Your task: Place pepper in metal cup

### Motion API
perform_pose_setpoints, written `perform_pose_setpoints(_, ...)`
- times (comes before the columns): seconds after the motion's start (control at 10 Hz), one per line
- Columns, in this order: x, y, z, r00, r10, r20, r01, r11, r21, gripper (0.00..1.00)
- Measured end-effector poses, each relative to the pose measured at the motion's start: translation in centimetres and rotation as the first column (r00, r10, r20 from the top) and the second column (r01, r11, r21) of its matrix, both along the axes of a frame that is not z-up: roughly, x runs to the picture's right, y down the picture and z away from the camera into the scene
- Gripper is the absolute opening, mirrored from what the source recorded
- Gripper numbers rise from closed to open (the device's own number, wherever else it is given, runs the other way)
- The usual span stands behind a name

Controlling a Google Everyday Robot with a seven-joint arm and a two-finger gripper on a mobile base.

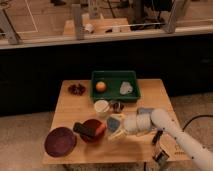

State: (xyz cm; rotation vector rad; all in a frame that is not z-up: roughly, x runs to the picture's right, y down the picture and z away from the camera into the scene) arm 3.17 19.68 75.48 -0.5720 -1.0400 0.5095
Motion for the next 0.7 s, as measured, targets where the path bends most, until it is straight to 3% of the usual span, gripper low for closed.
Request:
perform_pose_setpoints(0.3, -0.9, -0.3, 0.2, 1.0, -0.003, 0.027, 0.003, 1.0, -0.004, 0.76)
perform_pose_setpoints(0.7, -2.0, -0.7, 0.3, 0.999, -0.006, 0.037, 0.006, 1.0, -0.007, 0.38)
